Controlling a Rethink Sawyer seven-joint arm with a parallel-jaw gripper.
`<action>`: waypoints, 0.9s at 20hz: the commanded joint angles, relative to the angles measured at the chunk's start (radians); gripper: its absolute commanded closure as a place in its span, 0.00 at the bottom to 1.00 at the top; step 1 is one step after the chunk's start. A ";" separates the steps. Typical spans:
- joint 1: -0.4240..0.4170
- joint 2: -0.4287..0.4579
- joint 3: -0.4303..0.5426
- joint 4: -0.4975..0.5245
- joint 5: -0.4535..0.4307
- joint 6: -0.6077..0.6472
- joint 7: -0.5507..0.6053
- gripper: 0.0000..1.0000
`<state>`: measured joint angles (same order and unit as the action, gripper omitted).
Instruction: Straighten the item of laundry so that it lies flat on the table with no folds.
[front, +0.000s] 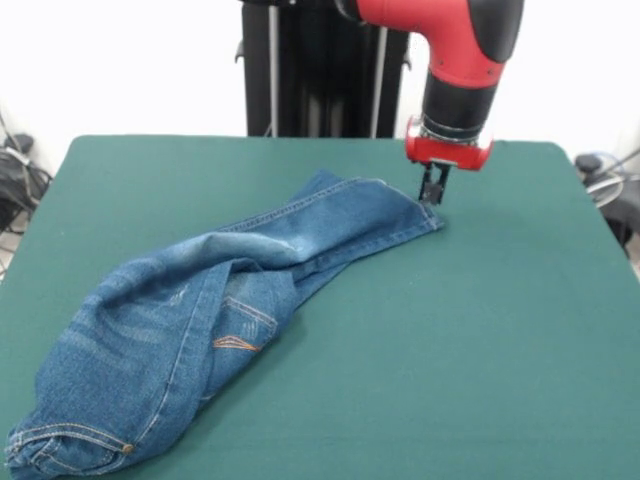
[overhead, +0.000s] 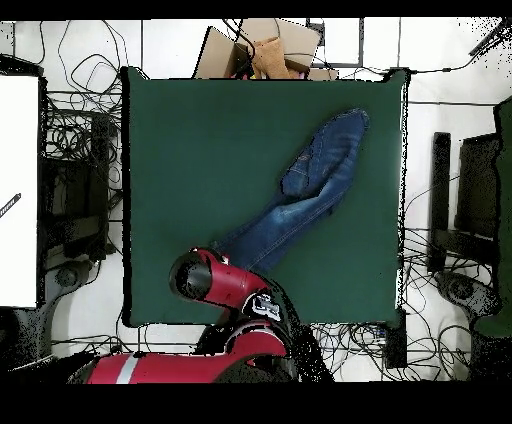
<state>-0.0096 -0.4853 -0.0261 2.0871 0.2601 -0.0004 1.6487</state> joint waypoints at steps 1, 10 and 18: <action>-0.095 -0.029 0.084 0.001 -0.241 0.060 -0.078 1.00; -0.131 -0.082 0.112 -0.038 -0.350 0.158 0.003 1.00; -0.149 -0.164 0.141 -0.028 -0.351 0.240 0.050 1.00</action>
<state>-0.1418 -0.5935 -0.0032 2.0884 -0.0569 0.1397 1.6487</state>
